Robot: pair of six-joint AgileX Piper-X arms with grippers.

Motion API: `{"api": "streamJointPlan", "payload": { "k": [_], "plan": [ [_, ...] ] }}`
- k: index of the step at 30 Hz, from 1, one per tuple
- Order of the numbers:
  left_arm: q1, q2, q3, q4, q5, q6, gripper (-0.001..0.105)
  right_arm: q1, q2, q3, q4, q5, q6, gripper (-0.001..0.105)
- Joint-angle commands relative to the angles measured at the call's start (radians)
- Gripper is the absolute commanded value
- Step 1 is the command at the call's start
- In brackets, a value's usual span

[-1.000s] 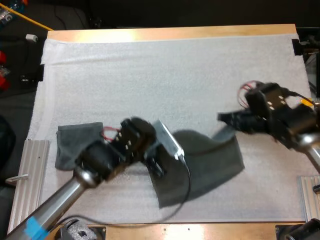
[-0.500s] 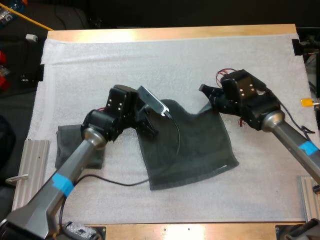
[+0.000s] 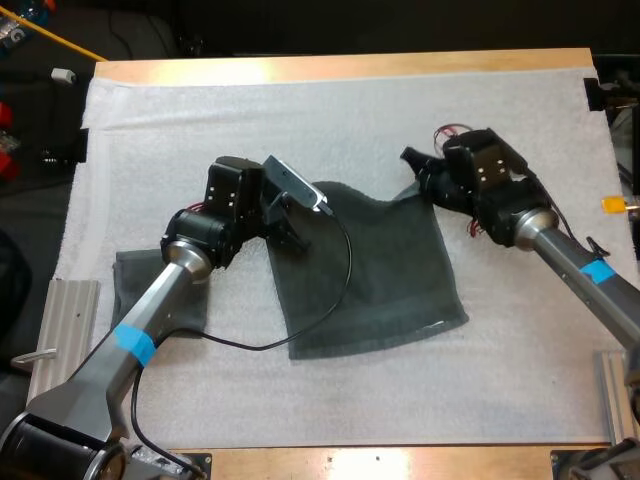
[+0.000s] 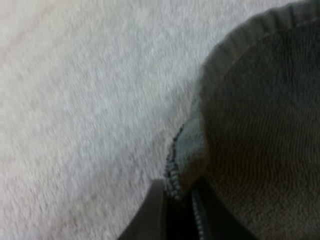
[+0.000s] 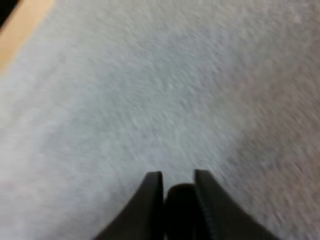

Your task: Pick towel from pile, fold and stack

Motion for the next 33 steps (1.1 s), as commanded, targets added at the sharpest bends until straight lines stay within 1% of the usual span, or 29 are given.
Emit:
{"api": "streamJointPlan", "payload": {
  "k": [1, 2, 3, 4, 5, 6, 8, 9, 12, 14, 16, 20, 24, 27, 30, 31, 33],
  "plan": [
    [0.000, -0.003, -0.003, -0.029, -0.005, 0.000, 0.010, -0.010, -0.006, -0.003, -0.047, -0.022, 0.004, 0.044],
    [0.000, -0.003, -0.003, -0.040, -0.008, -0.002, 0.016, -0.018, -0.006, -0.003, -0.085, -0.031, 0.004, 0.057],
    [0.000, -0.003, -0.005, -0.053, -0.013, -0.003, 0.025, -0.027, -0.006, -0.003, -0.132, -0.041, 0.004, 0.068],
    [0.000, -0.003, -0.008, -0.060, -0.017, -0.003, 0.030, -0.035, -0.006, -0.003, -0.172, -0.054, 0.004, 0.072],
    [0.000, -0.003, -0.014, -0.063, -0.033, -0.003, 0.039, -0.043, -0.006, -0.003, -0.214, -0.074, 0.004, 0.072],
    [0.000, -0.003, -0.026, -0.062, -0.059, -0.003, 0.049, -0.052, -0.007, -0.003, -0.257, -0.103, 0.003, 0.070],
    [0.000, -0.006, -0.050, -0.043, -0.100, -0.003, 0.060, -0.060, -0.018, -0.003, -0.300, -0.144, -0.014, 0.065],
    [0.000, -0.015, -0.067, -0.022, -0.124, -0.006, 0.063, -0.061, -0.029, -0.003, -0.314, -0.157, -0.047, 0.062],
    [0.000, -0.057, -0.095, 0.016, -0.174, -0.011, 0.064, -0.061, -0.070, -0.003, -0.300, -0.164, -0.173, 0.061],
    [0.000, -0.097, -0.103, 0.037, -0.176, -0.012, 0.064, -0.061, -0.100, -0.003, -0.265, -0.164, -0.230, 0.061],
    [0.000, -0.148, -0.104, 0.069, -0.176, -0.034, 0.064, -0.061, -0.138, -0.003, -0.216, -0.164, -0.290, 0.061],
    [0.000, -0.258, -0.104, 0.159, -0.176, -0.122, 0.064, -0.061, -0.221, -0.003, -0.073, -0.164, -0.409, 0.061],
    [0.000, -0.378, -0.104, 0.268, -0.137, -0.209, 0.064, -0.061, -0.321, -0.003, 0.097, -0.164, -0.500, 0.061],
    [0.000, -0.453, -0.104, 0.342, -0.103, -0.256, 0.064, -0.061, -0.400, -0.003, 0.203, -0.156, -0.527, 0.061],
    [0.000, -0.538, -0.104, 0.409, -0.071, -0.278, 0.064, -0.061, -0.467, -0.003, 0.291, -0.156, -0.560, 0.061],
    [0.000, -0.556, -0.104, 0.428, -0.057, -0.289, 0.064, -0.061, -0.488, -0.003, 0.313, -0.156, -0.566, 0.061],
    [0.000, -0.611, -0.104, 0.481, 0.004, -0.318, 0.064, -0.061, -0.537, -0.003, 0.373, -0.156, -0.568, 0.061]
  ]
}}
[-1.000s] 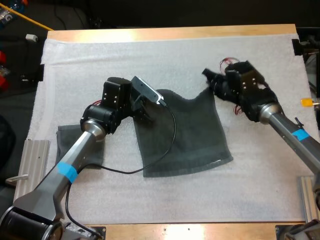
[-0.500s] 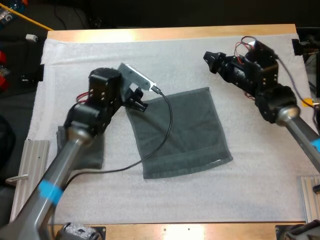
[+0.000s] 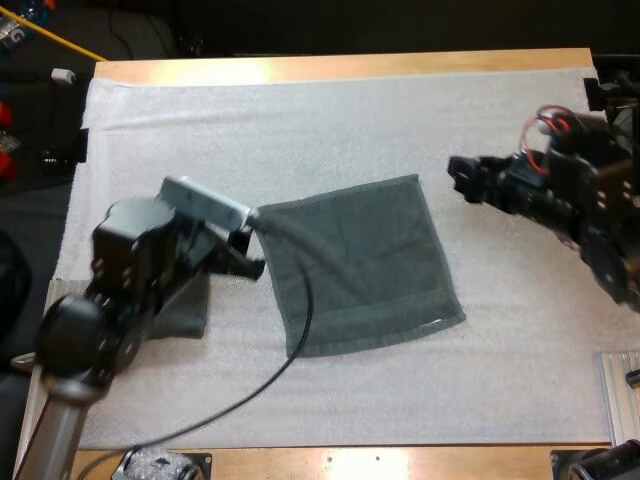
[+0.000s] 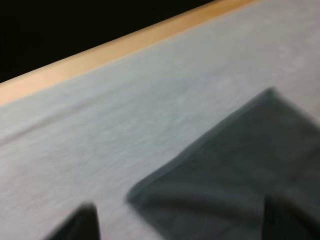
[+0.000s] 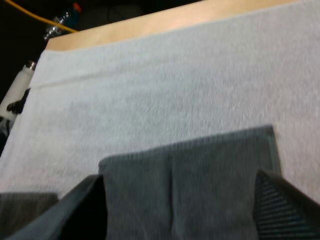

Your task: Pick towel from pile, fold and stack

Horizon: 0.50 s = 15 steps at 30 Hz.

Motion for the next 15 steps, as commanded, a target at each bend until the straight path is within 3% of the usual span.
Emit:
{"api": "streamJointPlan", "payload": {
  "k": [1, 5, 12, 15],
  "plan": [
    [0.000, -0.022, -0.010, 0.036, 0.036, -0.032, 0.064, -0.002, -0.029, -0.003, 0.042, -0.001, -0.017, 0.061],
    [0.000, -0.091, -0.010, 0.149, 0.114, -0.077, 0.064, -0.002, -0.107, -0.003, 0.175, -0.001, -0.023, 0.061],
    [0.000, -0.151, -0.007, 0.350, 0.148, -0.078, 0.064, -0.002, -0.207, -0.003, 0.443, 0.000, -0.065, 0.061],
    [0.000, -0.165, 0.022, 0.363, 0.175, -0.081, 0.064, -0.002, -0.220, 0.009, 0.530, 0.026, -0.080, 0.061]
  ]
}}
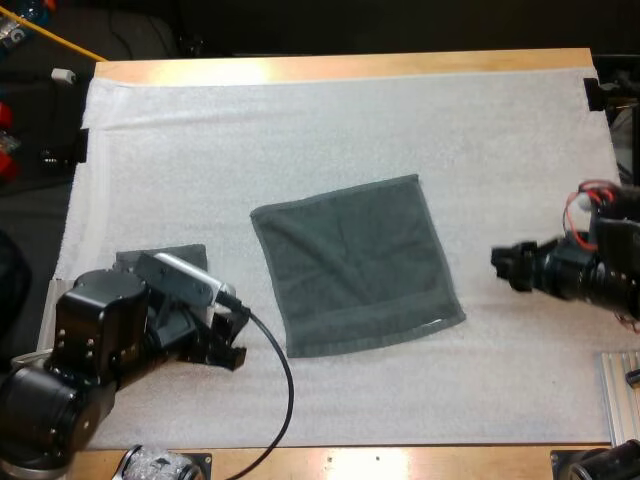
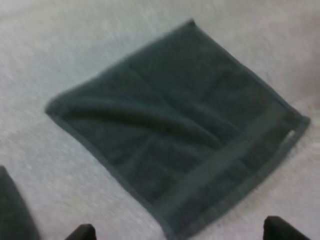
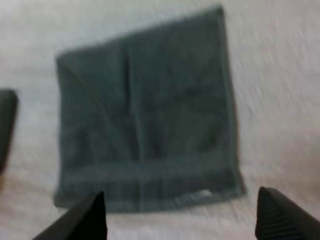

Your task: Pick towel from pile, fold and stack

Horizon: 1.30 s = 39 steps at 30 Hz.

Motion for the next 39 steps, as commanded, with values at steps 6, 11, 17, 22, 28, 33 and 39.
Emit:
{"api": "streamJointPlan", "payload": {
  "k": [6, 11, 17, 22, 28, 33, 39],
  "plan": [
    [0.000, -0.005, 0.098, 0.006, 0.041, -0.028, 0.064, -0.002, -0.010, 0.130, 0.018, 0.014, -0.016, 0.061],
    [0.000, -0.005, 0.181, -0.043, 0.041, -0.028, 0.064, -0.002, -0.004, 0.286, -0.115, 0.014, -0.007, 0.061],
    [0.000, -0.004, 0.252, -0.084, 0.072, -0.028, 0.064, -0.002, 0.052, 0.435, -0.297, -0.001, 0.046, 0.061],
    [0.000, -0.004, 0.280, -0.088, 0.102, -0.046, 0.064, -0.002, 0.153, 0.494, -0.419, -0.071, 0.088, 0.061],
    [0.000, -0.004, 0.281, -0.095, 0.102, -0.049, 0.064, -0.002, 0.297, 0.501, -0.522, -0.119, 0.126, 0.061],
    [0.000, -0.004, 0.281, -0.096, 0.104, -0.056, 0.064, -0.002, 0.414, 0.501, -0.592, -0.151, 0.183, 0.061],
    [0.000, -0.004, 0.281, -0.096, 0.108, -0.057, 0.064, -0.002, 0.504, 0.501, -0.653, -0.190, 0.229, 0.051]
  ]
}}
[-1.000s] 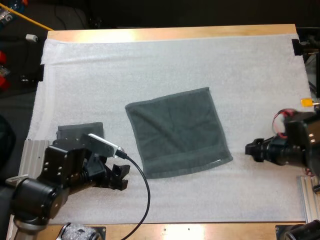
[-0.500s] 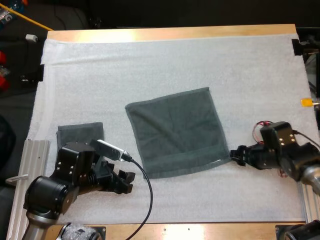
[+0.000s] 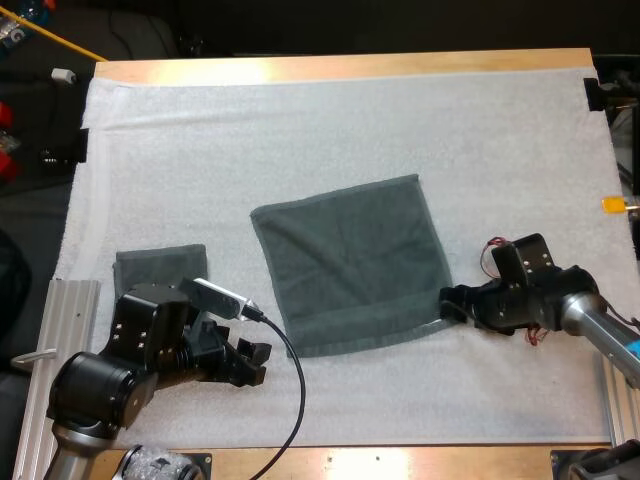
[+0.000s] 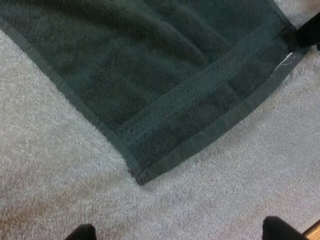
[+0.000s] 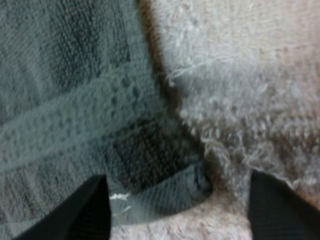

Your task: Pick towel from pile, fold and stack

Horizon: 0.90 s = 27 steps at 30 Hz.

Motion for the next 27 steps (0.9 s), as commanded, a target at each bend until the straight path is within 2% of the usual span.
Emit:
{"api": "streamJointPlan", "payload": {
  "k": [1, 3, 10, 13, 16, 19, 23, 25, 27],
  "plan": [
    [0.000, -0.003, -0.002, -0.011, 0.006, -0.007, 0.064, -0.002, 0.005, -0.002, -0.017, -0.025, 0.016, 0.048],
    [0.000, -0.003, -0.002, -0.011, 0.006, -0.007, 0.064, -0.002, 0.023, -0.002, -0.032, -0.028, 0.024, 0.036],
    [0.000, -0.003, -0.002, -0.011, 0.006, -0.007, 0.064, -0.002, 0.043, -0.002, -0.036, -0.028, 0.047, 0.017],
    [0.000, -0.003, -0.002, -0.018, 0.006, -0.003, 0.064, -0.002, 0.043, -0.002, -0.035, -0.028, 0.047, 0.000],
    [0.000, -0.003, -0.002, -0.038, 0.026, 0.014, 0.064, -0.002, 0.037, -0.002, -0.022, -0.028, 0.038, 0.000],
    [0.000, -0.003, -0.002, -0.055, 0.058, 0.080, 0.064, -0.002, 0.019, -0.002, 0.003, -0.016, 0.019, 0.000],
    [-0.051, 0.004, -0.002, -0.055, 0.044, 0.171, 0.064, -0.002, -0.023, -0.002, 0.036, 0.036, 0.011, 0.000],
    [-0.100, 0.021, -0.002, -0.055, 0.000, 0.181, 0.064, -0.002, -0.041, -0.002, 0.037, 0.047, 0.011, 0.000],
    [-0.174, 0.061, -0.002, -0.055, -0.118, 0.191, 0.064, -0.002, -0.058, -0.002, 0.035, 0.047, 0.011, 0.000]
  ]
}}
